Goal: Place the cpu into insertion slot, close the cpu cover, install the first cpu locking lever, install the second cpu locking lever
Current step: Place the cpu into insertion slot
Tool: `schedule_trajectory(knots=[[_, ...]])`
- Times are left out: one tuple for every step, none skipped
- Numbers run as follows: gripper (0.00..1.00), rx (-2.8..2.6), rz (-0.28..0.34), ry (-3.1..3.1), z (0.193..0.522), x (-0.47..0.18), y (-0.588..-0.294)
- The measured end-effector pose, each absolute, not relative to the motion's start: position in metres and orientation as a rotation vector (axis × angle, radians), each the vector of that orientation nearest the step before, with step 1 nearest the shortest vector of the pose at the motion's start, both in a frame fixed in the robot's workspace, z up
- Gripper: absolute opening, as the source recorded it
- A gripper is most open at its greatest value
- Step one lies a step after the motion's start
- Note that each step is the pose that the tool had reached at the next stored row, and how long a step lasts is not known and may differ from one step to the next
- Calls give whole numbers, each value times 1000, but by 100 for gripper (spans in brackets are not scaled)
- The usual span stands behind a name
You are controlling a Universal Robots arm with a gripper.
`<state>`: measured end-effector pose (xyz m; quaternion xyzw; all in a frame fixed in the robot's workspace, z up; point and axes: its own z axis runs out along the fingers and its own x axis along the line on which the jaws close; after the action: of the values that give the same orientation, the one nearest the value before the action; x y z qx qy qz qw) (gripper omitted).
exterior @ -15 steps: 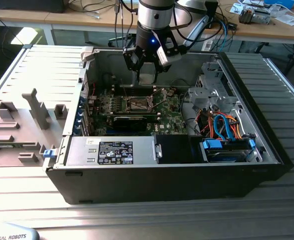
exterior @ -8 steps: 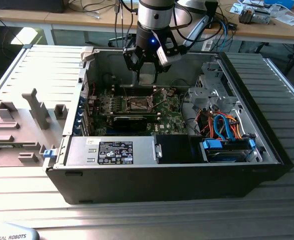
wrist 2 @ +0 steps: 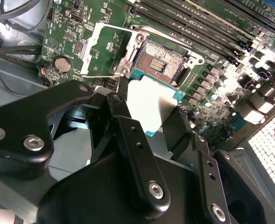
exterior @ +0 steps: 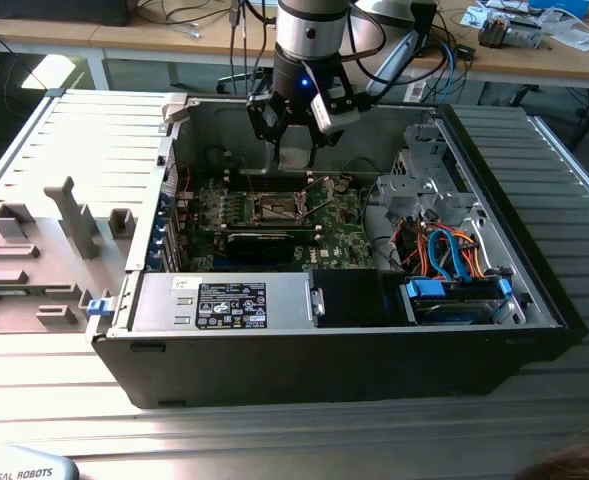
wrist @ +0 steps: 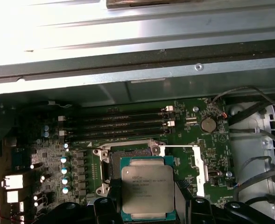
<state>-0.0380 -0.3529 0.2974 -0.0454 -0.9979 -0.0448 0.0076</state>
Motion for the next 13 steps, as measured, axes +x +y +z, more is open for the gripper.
schedule_trajectory(knots=[[54, -144, -140, -3120, 297, -38, -353], [54, -146, -140, -3120, 297, -38, -353], [54, -148, -140, -3120, 297, -38, -353], [54, -150, -140, -3120, 297, -38, -353], [54, -151, -140, -3120, 297, -38, -353], [54, -154, -140, -3120, 297, -38, -353], [54, -155, -140, -3120, 297, -38, -353], [54, -158, -140, -3120, 297, -38, -353], [54, -159, -140, -3120, 297, -38, -353], [54, -161, -140, -3120, 297, -38, -353], [54, -161, -140, -3120, 297, -38, -353], [54, -167, -140, -3119, 297, -38, -353], [54, -172, -140, -3119, 297, -38, -353]])
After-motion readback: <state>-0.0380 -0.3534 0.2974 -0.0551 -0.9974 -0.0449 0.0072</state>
